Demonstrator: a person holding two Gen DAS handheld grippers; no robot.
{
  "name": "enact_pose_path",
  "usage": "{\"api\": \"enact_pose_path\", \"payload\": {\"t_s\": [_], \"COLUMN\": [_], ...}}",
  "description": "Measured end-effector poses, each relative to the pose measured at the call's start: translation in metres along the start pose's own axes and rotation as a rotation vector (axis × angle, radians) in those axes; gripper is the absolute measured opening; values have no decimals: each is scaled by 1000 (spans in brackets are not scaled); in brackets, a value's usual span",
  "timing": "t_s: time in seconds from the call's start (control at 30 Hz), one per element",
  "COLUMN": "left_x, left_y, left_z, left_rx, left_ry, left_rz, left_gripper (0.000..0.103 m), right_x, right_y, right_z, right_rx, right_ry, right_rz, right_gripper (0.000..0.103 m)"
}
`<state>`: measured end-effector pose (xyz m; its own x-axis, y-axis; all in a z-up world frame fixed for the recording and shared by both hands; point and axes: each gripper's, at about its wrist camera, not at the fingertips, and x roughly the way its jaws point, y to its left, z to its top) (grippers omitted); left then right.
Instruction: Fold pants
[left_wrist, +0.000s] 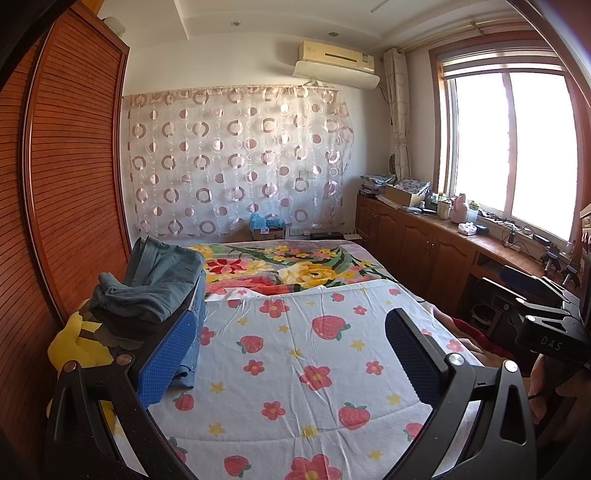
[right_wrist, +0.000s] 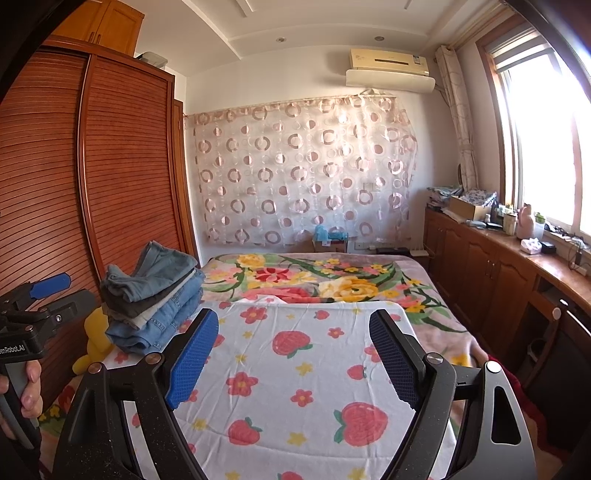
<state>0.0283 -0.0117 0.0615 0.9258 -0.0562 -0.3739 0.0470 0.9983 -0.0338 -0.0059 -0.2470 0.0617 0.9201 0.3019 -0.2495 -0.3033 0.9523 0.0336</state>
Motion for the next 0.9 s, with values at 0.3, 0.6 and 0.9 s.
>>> {"api": "enact_pose_path", "payload": {"t_s": [0.3,0.6,0.9], "left_x": [0,0,1], "left_y": [-1,0,-1], "left_z": [0,-1,-1], "left_rx": [0,2,2], "left_ry": [-1,-1,-1], "left_rz": [1,1,2], "left_gripper": [103,103,103], "right_x": [-1,-2,-1], "right_y": [2,2,2], "right_z": [-2,-2,-2], "right_rx": [1,0,1], "right_ry": [-2,-5,-5], "right_rz": [-3,-3,-3], "right_gripper": [86,86,86]}}
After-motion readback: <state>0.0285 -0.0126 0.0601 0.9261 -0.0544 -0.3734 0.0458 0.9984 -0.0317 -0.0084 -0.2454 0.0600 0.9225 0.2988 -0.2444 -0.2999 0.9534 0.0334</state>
